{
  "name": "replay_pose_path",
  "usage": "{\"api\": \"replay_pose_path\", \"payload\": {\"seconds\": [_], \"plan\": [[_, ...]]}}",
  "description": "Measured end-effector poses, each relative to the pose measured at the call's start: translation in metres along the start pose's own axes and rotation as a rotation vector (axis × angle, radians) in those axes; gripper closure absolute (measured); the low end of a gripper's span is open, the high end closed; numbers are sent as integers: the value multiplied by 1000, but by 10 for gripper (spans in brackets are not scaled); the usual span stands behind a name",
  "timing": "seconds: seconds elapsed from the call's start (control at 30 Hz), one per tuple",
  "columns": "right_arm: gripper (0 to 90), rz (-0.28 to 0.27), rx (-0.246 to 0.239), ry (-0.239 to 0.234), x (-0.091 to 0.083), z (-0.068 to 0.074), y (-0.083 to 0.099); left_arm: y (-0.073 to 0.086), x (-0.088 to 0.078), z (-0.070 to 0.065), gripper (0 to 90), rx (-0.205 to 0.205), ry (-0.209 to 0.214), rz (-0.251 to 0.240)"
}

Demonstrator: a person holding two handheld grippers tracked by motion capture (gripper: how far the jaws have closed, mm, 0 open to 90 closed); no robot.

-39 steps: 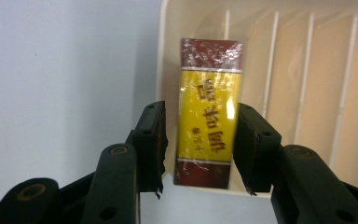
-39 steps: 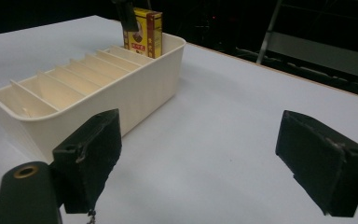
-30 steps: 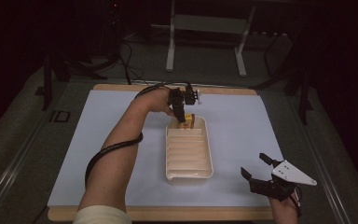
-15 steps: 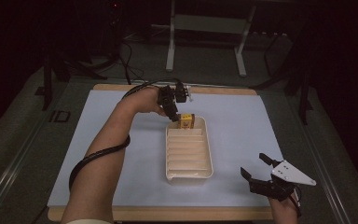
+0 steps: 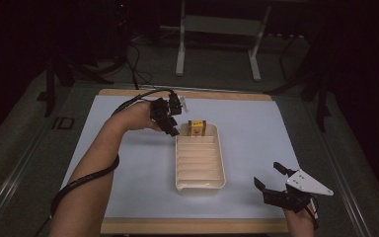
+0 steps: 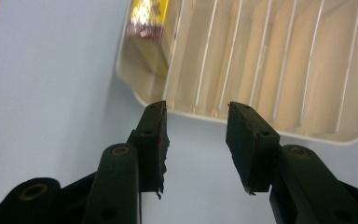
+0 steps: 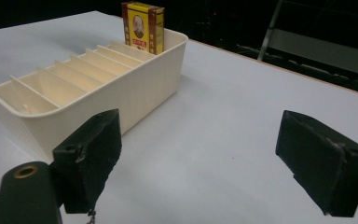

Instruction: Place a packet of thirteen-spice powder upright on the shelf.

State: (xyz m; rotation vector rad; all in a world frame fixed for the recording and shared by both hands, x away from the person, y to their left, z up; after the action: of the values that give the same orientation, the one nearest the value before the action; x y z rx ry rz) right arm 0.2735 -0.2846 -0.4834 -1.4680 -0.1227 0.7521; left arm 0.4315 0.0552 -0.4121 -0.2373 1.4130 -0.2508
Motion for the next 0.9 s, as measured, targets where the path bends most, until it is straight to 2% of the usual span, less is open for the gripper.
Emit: {"api": "replay_pose_path", "payload": {"seconds": [0.3, 0.43, 0.67, 0.7, 0.77, 0.8, 0.83, 0.87, 0.9], "plan": [[142, 1, 1, 0, 0, 0, 0, 17, -11, -17, 583, -59, -7, -56], [142, 4, 0, 1, 0, 1, 0, 26, -13, -23, 582, -69, -12, -44], [142, 8, 0, 2, 1, 1, 1, 36, -17, -29, 487, -97, -31, -57], [142, 8, -1, 1, 1, 1, 1, 38, -17, -30, 465, -113, -40, -69], [143, 9, -2, 1, 1, 1, 1, 40, -17, -31, 437, -124, -27, -72], [143, 8, -2, 1, 1, 1, 1, 43, -17, -32, 434, -122, -41, -64], [143, 9, 0, 2, 1, 1, 1, 44, -16, -33, 365, -126, -46, -63], [143, 9, 0, 2, 1, 1, 1, 46, -15, -34, 365, -137, -39, -63], [142, 9, 0, 2, 1, 1, 1, 50, -13, -36, 297, -154, -41, -56]]}}
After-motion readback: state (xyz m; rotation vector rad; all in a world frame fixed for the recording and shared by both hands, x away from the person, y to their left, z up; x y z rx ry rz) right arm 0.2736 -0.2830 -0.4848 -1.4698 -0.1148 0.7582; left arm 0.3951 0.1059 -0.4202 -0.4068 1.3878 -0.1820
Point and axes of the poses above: each handheld gripper's, and its own axes: x roughly forward along the jaws, y roughly out of its underside, z roughly to its left, the point moved 5 cm from there along x, roughly forward along the jaws, and after that the axes turned 14 degrees about x, right-handed, at the moved point
